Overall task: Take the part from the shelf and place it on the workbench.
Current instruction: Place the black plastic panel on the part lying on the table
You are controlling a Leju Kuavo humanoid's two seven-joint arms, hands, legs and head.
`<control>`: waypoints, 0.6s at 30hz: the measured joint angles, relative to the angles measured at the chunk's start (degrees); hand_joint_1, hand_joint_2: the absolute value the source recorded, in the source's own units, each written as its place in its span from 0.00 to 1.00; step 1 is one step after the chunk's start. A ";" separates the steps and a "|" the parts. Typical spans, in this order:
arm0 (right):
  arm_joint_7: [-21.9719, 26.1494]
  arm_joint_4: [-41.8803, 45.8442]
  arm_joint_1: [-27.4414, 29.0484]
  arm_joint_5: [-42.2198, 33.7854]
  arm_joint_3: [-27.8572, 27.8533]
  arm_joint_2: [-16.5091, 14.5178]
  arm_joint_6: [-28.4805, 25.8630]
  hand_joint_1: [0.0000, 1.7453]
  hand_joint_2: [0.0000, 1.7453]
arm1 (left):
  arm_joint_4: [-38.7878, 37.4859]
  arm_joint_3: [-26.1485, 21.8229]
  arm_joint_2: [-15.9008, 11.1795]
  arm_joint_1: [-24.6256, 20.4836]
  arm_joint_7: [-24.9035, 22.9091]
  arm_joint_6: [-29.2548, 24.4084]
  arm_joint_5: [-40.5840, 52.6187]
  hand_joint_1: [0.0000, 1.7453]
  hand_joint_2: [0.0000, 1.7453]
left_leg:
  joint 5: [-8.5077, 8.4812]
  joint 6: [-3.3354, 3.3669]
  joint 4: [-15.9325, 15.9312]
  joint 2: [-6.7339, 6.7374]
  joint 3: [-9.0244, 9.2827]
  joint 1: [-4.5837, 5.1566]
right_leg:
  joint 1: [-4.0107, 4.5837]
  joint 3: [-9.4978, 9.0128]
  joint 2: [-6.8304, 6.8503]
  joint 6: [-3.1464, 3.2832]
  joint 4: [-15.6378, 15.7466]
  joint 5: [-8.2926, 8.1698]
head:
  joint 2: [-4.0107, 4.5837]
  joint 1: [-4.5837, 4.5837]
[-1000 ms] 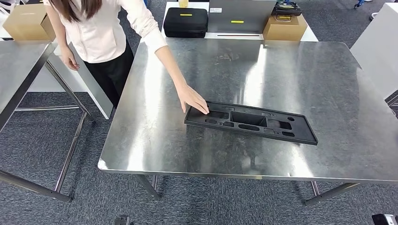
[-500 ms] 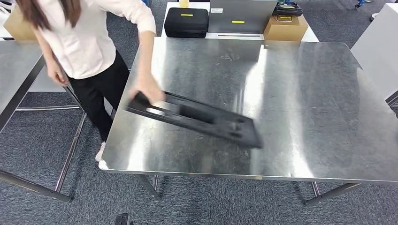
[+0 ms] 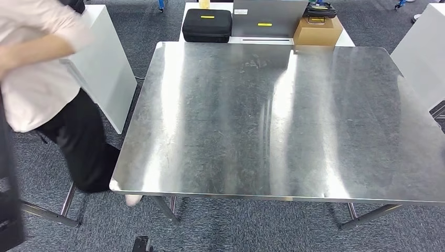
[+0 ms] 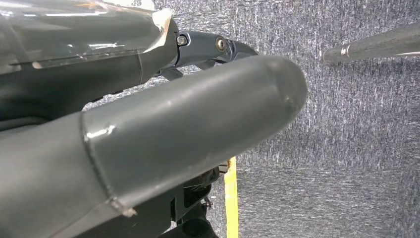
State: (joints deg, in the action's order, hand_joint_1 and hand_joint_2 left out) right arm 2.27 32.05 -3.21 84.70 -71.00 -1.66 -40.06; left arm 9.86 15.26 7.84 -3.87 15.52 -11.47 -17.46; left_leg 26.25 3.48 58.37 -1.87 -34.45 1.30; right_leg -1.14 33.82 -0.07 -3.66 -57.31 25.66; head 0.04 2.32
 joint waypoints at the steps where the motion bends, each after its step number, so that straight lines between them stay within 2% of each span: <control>1: 0.00 -0.47 0.00 0.00 0.13 0.09 0.00 0.00 0.00 | 0.00 0.00 -0.02 -0.01 0.00 0.00 0.00 0.00 0.00 | 0.00 0.00 0.00 0.00 0.00 0.00 | 0.00 0.00 0.00 0.00 0.00 0.00 | 0.00 -0.01; 9: -0.26 -4.73 -0.29 -0.25 0.62 0.64 0.79 0.00 0.00 | 0.00 0.18 -0.37 -0.06 -0.23 0.45 0.44 0.00 0.00 | 0.02 0.02 0.00 0.00 0.00 0.03 | -0.02 0.00 0.00 0.00 0.01 0.00 | 0.00 -0.02; 13: 0.71 -11.31 -0.92 -1.44 0.67 0.09 8.52 0.00 0.00 | -0.01 1.41 -2.37 -0.08 0.27 3.78 2.31 0.00 0.00 | 0.02 -0.01 0.00 0.01 0.01 -0.04 | 0.00 0.01 0.00 0.01 0.00 0.01 | 0.00 -0.03; 18: 1.92 -16.30 -1.23 -0.31 1.08 -3.01 15.84 0.00 0.00 | -0.02 2.93 -5.57 -0.08 0.99 4.78 3.94 0.00 0.00 | 0.10 -0.11 0.03 0.01 0.07 -0.15 | -0.04 -0.02 0.01 0.19 0.02 0.12 | 0.00 0.01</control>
State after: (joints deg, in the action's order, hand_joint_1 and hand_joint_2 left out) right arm 4.19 15.76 -4.44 84.38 -69.93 -4.66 -24.22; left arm 9.84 18.18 2.27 -3.95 16.51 -6.69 -13.53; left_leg 26.35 3.37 58.40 -1.87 -34.39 1.15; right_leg -1.18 33.80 -0.06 -3.47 -57.28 25.78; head 0.04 2.33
